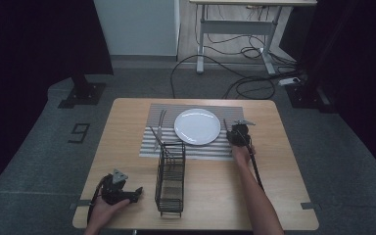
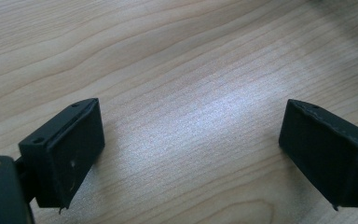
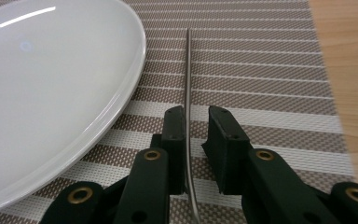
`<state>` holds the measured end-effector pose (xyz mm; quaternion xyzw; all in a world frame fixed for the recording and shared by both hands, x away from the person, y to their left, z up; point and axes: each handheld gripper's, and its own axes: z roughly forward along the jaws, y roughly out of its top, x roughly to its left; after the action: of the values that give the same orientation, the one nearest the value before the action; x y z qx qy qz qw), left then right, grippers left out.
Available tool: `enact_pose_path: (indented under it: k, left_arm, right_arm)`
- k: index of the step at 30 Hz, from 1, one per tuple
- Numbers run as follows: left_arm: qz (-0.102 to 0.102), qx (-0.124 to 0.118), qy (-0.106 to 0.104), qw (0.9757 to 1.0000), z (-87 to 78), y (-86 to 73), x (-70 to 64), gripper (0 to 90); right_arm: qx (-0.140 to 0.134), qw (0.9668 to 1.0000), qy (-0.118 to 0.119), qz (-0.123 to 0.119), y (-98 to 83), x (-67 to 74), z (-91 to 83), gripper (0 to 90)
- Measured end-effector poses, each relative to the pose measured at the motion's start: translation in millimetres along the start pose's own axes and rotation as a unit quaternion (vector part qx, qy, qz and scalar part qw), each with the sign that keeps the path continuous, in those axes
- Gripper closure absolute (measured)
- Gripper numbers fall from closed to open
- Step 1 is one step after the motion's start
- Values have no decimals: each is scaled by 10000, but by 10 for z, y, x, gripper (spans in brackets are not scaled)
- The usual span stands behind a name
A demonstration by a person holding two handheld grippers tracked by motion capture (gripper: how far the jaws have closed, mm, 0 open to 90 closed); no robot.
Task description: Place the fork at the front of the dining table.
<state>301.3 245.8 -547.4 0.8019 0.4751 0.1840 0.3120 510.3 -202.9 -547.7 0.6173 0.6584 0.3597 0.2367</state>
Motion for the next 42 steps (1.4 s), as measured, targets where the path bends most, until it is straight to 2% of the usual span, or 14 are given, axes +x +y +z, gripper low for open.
enact_pose_path:
  k: [8,10,11,15,17,18,19,20,23,29,33,37,42]
  left_arm:
    - [10,2,-6,10000,0,1,1,65]
    - [9,0,-6,10000,1,1,1,65]
    - [8,0,-6,10000,1,1,1,66]
    - [10,1,-6,10000,1,1,1,65]
    - [9,2,-6,10000,1,1,1,65]
    - [10,3,-5,10000,1,2,1,65]
    - [10,2,-4,10000,2,2,0,64]
    - [9,3,-3,10000,2,2,0,64]
    - [2,-5,3,10000,4,2,-2,63]
    - [-6,-4,16,10000,6,3,-5,62]
    - [-11,-3,20,10000,6,3,-6,62]
    - [-11,-3,19,10000,5,3,-6,62]
    - [-8,-4,18,10000,6,4,-5,62]
  right_arm:
    - [-79,9998,79,-187,102,-92,-239,762]
    - [-77,9997,87,-217,103,-102,-261,762]
    - [-137,9996,123,-233,89,-130,-326,758]
    - [-75,9993,215,-284,47,-172,-412,728]
    - [-85,9988,302,-370,-44,-215,-547,697]
    - [-85,9988,302,-370,-44,-215,-547,697]
    - [-145,9982,412,-416,-109,-232,-657,665]
    - [-145,9982,412,-416,-109,-232,-657,665]
    - [-199,9968,620,-461,-259,-267,-859,616]
    - [-146,9950,770,-615,-440,-321,-1026,587]
    - [0,9950,750,-656,-491,-340,-995,590]
    - [137,9949,676,-733,-571,-301,-869,630]
    - [112,9957,600,-701,-585,-258,-798,670]
